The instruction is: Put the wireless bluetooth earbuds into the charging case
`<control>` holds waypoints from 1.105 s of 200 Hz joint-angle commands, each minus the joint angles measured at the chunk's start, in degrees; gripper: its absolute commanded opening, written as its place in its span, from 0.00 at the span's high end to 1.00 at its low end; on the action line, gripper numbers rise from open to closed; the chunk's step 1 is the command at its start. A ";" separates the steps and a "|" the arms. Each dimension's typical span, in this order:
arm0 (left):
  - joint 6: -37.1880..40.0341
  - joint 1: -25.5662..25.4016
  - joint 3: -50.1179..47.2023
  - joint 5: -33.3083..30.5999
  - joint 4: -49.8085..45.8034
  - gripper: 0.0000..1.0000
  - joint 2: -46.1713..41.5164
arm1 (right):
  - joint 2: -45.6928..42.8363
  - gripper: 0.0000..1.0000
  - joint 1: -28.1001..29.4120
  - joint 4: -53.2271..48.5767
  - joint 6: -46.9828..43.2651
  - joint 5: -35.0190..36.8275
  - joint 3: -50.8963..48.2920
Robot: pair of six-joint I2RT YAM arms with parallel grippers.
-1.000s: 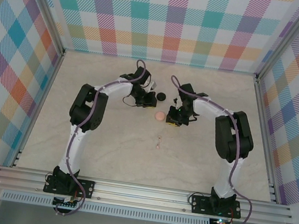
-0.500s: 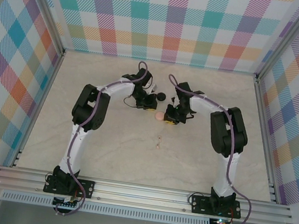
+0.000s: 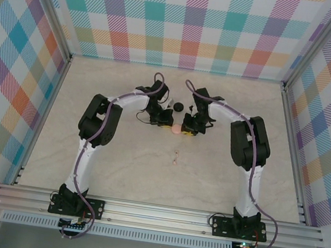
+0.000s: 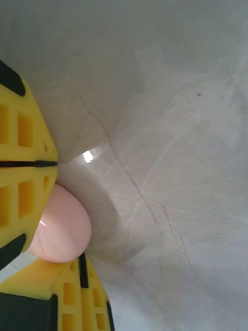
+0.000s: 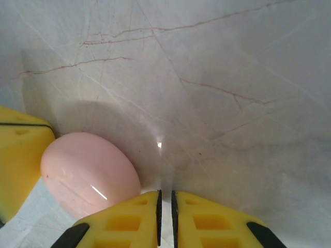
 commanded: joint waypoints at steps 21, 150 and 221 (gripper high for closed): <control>0.42 -0.85 -3.21 0.00 -3.29 0.89 -4.12 | 1.87 0.80 0.41 -2.16 -1.89 2.20 2.99; -7.47 2.70 -17.45 -2.45 9.86 0.66 -16.83 | -9.63 0.64 -1.81 5.26 -0.18 -3.12 -5.69; -11.08 4.17 -19.82 7.63 19.33 0.54 -13.82 | -6.07 0.61 -1.73 9.85 3.72 -11.17 -6.83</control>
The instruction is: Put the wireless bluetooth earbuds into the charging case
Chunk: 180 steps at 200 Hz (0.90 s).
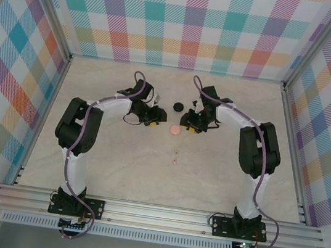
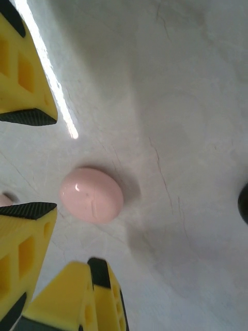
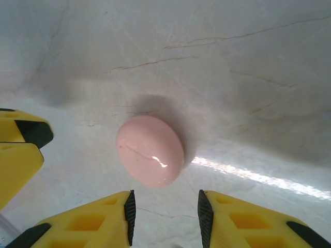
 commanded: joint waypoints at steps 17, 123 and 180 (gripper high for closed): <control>-1.97 -0.07 -0.72 6.13 5.65 0.54 2.45 | 2.61 0.65 0.29 2.81 1.79 -5.26 -0.23; -2.19 -1.12 1.06 11.30 6.06 0.54 7.33 | 5.42 0.74 0.29 3.17 2.42 -5.95 0.10; -2.52 -2.13 2.21 11.73 6.10 0.56 9.68 | 6.13 0.77 0.29 3.26 2.14 -5.93 -0.16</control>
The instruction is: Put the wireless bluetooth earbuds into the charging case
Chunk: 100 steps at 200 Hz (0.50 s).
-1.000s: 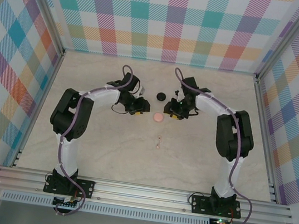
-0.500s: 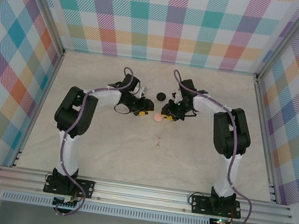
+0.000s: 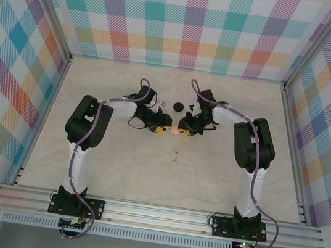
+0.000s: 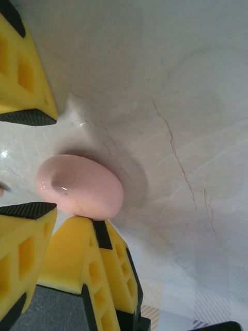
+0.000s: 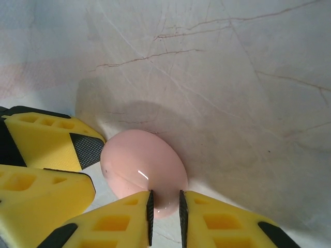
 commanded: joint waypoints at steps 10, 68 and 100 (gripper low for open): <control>-1.30 -1.41 2.05 2.31 0.76 0.57 2.62 | 1.03 0.77 0.29 0.20 0.25 -0.73 -0.21; -2.94 -2.88 3.00 3.79 2.51 0.59 4.03 | 1.24 0.79 0.29 0.24 0.08 -0.73 -0.52; -4.42 -2.91 2.66 4.13 4.19 0.61 4.17 | 1.17 0.79 0.29 0.13 -0.13 -0.73 -0.43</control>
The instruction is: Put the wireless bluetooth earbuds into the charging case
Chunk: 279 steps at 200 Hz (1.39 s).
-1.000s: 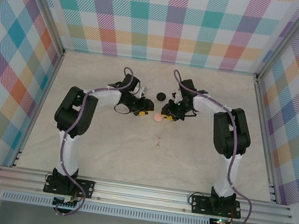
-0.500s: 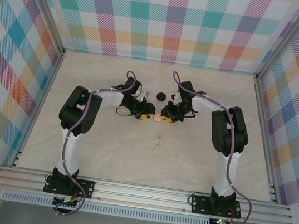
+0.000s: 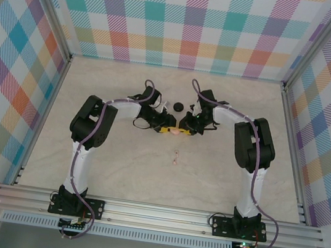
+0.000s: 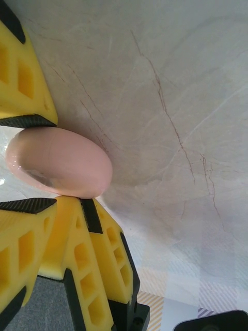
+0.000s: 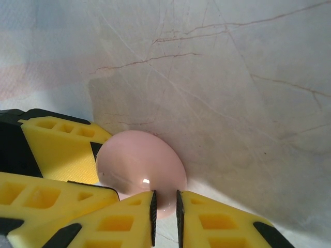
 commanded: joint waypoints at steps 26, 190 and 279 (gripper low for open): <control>-2.79 -1.11 -0.01 2.39 3.43 0.62 1.93 | 1.07 0.79 0.33 0.22 -0.08 -0.75 -0.43; -4.87 1.32 -10.55 -2.73 13.27 0.76 -10.76 | -16.26 0.65 -3.77 3.99 0.16 0.92 -8.82; 5.61 1.68 -17.46 -1.92 23.68 0.77 -33.27 | -36.51 0.52 -5.49 3.06 -11.68 -8.37 -11.54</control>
